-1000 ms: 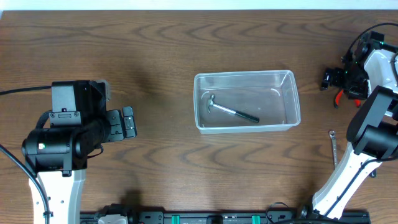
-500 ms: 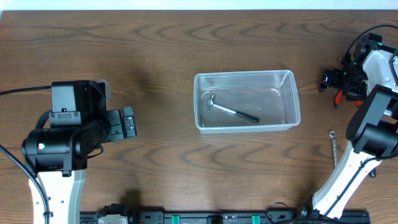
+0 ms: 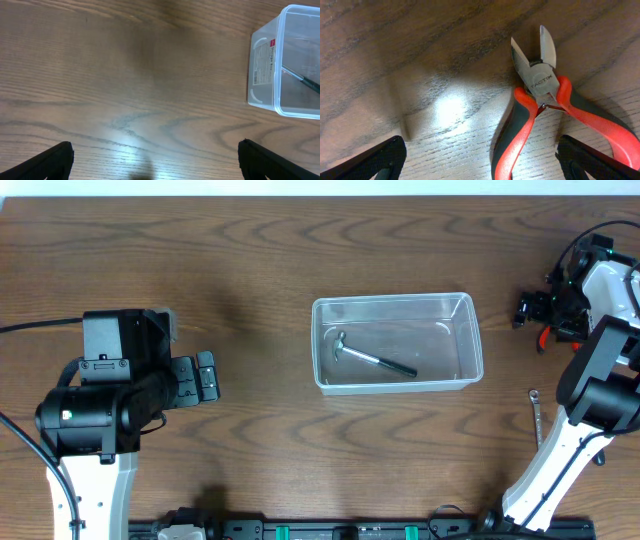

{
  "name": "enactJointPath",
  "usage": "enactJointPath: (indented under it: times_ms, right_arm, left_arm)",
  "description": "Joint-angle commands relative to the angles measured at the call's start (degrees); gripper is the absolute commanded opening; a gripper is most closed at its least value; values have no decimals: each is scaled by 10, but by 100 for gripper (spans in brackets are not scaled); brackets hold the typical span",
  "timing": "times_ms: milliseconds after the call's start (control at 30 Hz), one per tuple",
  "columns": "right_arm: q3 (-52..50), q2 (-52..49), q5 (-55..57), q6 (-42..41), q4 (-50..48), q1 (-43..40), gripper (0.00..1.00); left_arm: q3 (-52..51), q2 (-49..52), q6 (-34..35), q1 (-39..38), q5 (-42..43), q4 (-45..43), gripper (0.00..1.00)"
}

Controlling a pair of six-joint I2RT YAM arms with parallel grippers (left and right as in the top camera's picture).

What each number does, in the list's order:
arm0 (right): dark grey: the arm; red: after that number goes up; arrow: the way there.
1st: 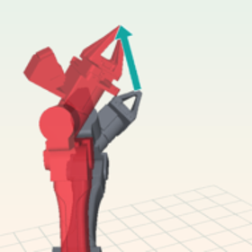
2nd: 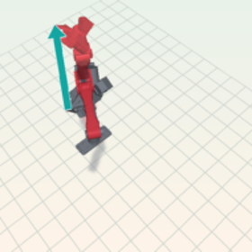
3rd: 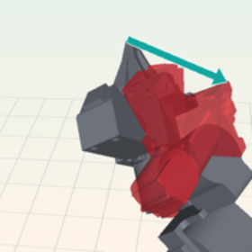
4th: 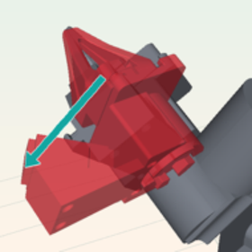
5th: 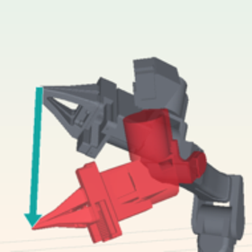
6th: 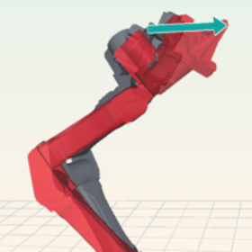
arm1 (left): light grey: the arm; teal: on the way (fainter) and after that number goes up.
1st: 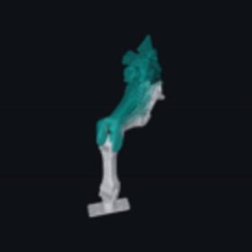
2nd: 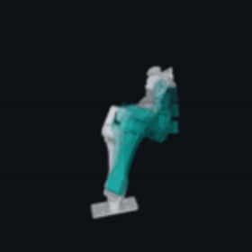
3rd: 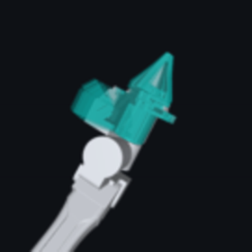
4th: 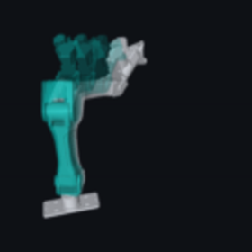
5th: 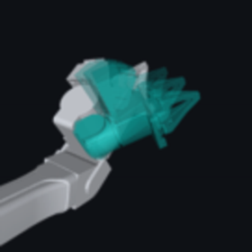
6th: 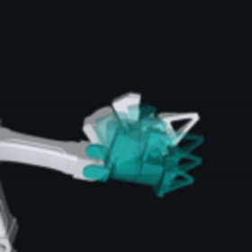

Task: Pack container
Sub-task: 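Lower the right gripper toward the pliers' red handles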

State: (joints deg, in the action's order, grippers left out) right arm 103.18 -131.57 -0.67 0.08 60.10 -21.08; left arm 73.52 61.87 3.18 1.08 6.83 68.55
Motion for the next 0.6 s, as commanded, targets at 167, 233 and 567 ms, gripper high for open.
enactJointPath:
  times_ms: [167,233,567]
  right_arm:
    - [1,-12,0,-35,-6,-3,99]
    - [1,-12,4,-44,-5,-3,99]
    - [1,-12,22,-69,-5,-3,99]
  left_arm:
    - [8,-1,5,3,-9,0,98]
    - [8,-1,5,3,-9,0,98]
    - [8,-1,5,3,-9,0,98]
